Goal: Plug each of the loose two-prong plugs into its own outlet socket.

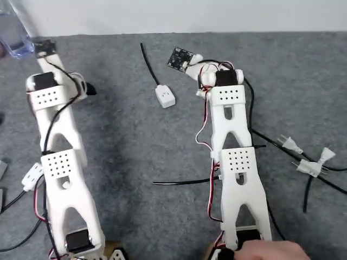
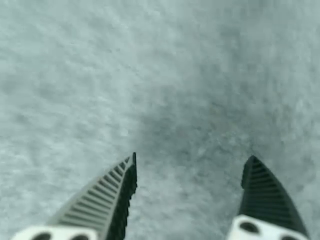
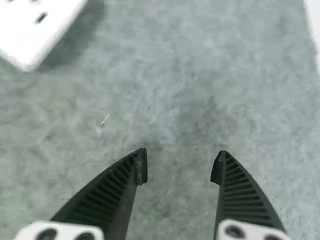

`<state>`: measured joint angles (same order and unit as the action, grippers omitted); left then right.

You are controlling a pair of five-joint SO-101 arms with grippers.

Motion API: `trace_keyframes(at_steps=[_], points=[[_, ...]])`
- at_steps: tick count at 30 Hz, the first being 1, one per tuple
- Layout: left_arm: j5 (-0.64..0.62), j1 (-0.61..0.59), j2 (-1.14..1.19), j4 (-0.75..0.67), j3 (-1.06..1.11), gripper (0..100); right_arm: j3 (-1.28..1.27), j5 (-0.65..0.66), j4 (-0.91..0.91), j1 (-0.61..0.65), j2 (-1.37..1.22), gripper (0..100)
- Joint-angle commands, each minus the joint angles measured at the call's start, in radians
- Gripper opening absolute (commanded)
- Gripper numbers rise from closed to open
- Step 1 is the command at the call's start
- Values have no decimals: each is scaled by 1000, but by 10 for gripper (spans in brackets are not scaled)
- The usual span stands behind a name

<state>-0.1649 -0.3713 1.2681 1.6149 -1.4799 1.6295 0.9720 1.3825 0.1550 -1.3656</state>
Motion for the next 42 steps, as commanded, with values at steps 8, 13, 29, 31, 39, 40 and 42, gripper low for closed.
trace_keyframes(at_steps=[8, 13, 29, 31, 39, 40, 42], points=[[-5, -5, -21, 17, -51, 321, 46, -66, -133, 62, -30, 223], [-5, -5, -23, 15, -51, 321, 48, -64, -189, 87, -58, 223], [-5, -5, -20, 17, -51, 321, 49, -71, -286, 107, -94, 226], [-5, -3, -20, 17, -51, 321, 49, -71, -280, 79, -93, 226], [0, 72, -28, 32, -53, 321, 52, -72, -177, -44, -45, 226], [11, 86, -28, 31, -53, 321, 52, -72, -150, -51, -27, 226], [64, 115, -28, 31, -53, 321, 52, -74, -90, -70, 22, 226]])
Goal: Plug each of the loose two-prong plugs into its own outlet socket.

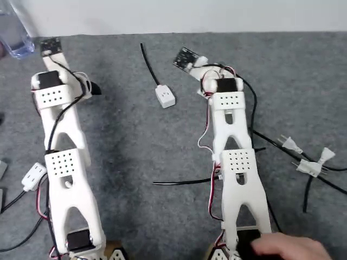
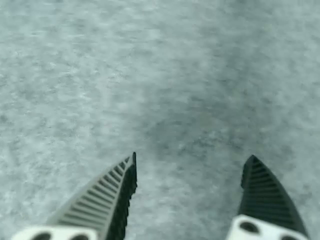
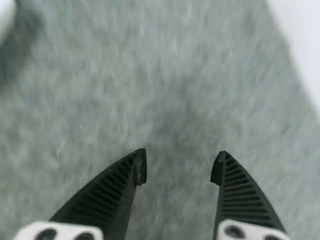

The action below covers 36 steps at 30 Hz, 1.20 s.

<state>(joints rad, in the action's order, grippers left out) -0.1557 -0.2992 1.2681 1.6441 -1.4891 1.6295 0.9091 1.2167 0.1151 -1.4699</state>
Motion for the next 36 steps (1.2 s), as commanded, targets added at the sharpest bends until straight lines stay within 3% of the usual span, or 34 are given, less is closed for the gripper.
trace_keyframes(at_steps=[1, 9, 36], points=[[83, 54, -23, 3, -44, 321, 52, -26, 110, -35, 148, 226], [110, 64, -18, 11, -41, 321, 52, -123, 196, -38, 203, 226], [109, 55, -18, 8, -42, 321, 52, -144, 237, -28, 206, 226]])
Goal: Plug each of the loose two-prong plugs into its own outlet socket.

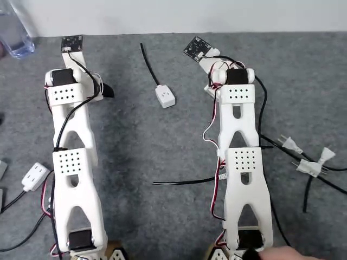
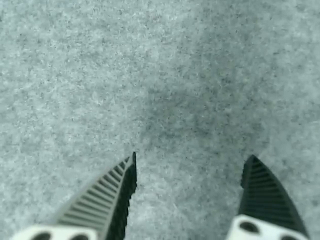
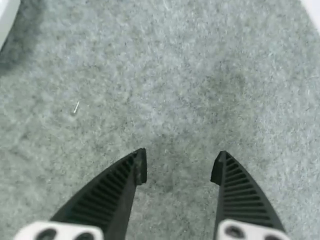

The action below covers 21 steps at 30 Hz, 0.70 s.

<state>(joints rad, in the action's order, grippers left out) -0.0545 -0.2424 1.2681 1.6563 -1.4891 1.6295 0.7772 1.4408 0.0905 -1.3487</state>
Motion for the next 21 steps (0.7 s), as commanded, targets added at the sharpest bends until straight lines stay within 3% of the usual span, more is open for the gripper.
trace_keyframes(at_steps=[1, 9, 14, 21], points=[[8, -2, -18, -6, -42, 321, 52, -12, 28, -5, 85, 226], [11, 77, -9, -35, -36, 321, 52, -51, 125, -13, 87, 226], [8, 178, 77, -196, -41, 321, 52, -132, 209, -33, 87, 226], [12, 192, 120, -351, -42, 321, 52, -242, 272, -77, 87, 225]])
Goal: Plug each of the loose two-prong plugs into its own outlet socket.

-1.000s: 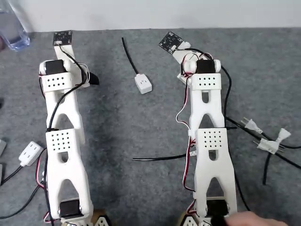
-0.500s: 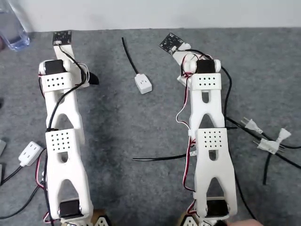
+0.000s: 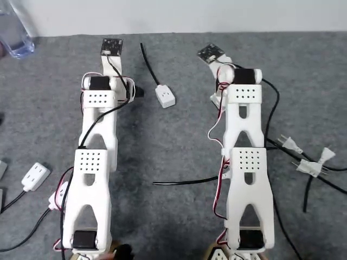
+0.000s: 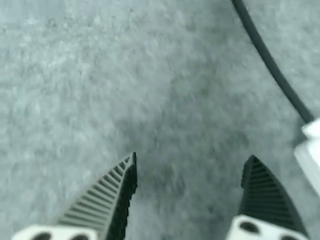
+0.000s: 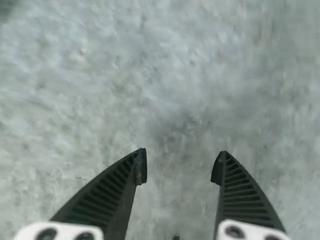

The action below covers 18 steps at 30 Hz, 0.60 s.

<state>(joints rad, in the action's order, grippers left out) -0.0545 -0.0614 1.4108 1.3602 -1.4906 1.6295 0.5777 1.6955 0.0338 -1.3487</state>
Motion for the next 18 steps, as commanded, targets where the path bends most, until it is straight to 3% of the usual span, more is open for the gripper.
trace_keyframes(at_steps=[1, 8, 12, 18], points=[[12, 17, -23, -57, -41, 321, 52, -60, 18, -22, 87, 225], [9, 43, -17, 9, -88, 321, 52, -227, 82, -5, 77, 224], [8, 54, -20, 11, -88, 321, 51, -242, 85, -2, 44, 224], [8, 57, -14, -101, -84, 321, 52, -238, 58, -8, -12, 224]])
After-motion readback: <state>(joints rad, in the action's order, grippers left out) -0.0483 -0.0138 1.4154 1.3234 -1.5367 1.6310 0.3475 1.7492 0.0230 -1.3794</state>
